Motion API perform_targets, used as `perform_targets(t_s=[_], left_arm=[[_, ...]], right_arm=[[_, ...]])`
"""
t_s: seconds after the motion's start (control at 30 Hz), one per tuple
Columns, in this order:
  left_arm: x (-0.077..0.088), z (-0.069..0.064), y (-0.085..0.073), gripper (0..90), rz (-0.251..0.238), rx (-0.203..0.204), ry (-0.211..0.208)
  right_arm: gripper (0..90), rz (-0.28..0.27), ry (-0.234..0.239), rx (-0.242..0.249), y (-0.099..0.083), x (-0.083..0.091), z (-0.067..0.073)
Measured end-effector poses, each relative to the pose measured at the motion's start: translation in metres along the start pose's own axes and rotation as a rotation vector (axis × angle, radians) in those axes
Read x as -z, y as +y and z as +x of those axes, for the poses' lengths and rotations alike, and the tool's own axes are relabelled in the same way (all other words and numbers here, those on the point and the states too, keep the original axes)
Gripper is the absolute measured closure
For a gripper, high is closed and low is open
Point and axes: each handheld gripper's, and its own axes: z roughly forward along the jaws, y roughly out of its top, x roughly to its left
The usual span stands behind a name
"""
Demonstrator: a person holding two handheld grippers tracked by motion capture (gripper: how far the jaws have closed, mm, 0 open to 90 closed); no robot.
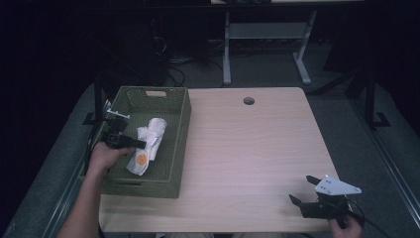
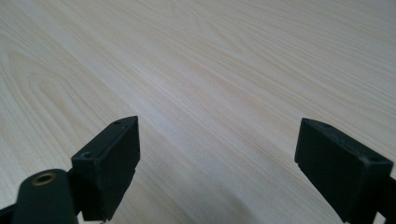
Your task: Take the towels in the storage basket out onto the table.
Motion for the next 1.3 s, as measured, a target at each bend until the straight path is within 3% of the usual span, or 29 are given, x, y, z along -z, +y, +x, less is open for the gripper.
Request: perform_targets(t_s=[0.7, 1.3], left_arm=[[0.018, -0.007, -0.007, 82.6, -0.138, 0.009, -0.159], [0.028, -0.006, -0.017, 82.6, -0.201, 0.028, -0.235]], right_arm=[[13.9, -0.006, -0.004, -0.016, -0.001, 0.001, -0.003], [13.9, 0.000, -0.001, -0.021, 0.001, -0.001, -0.003]])
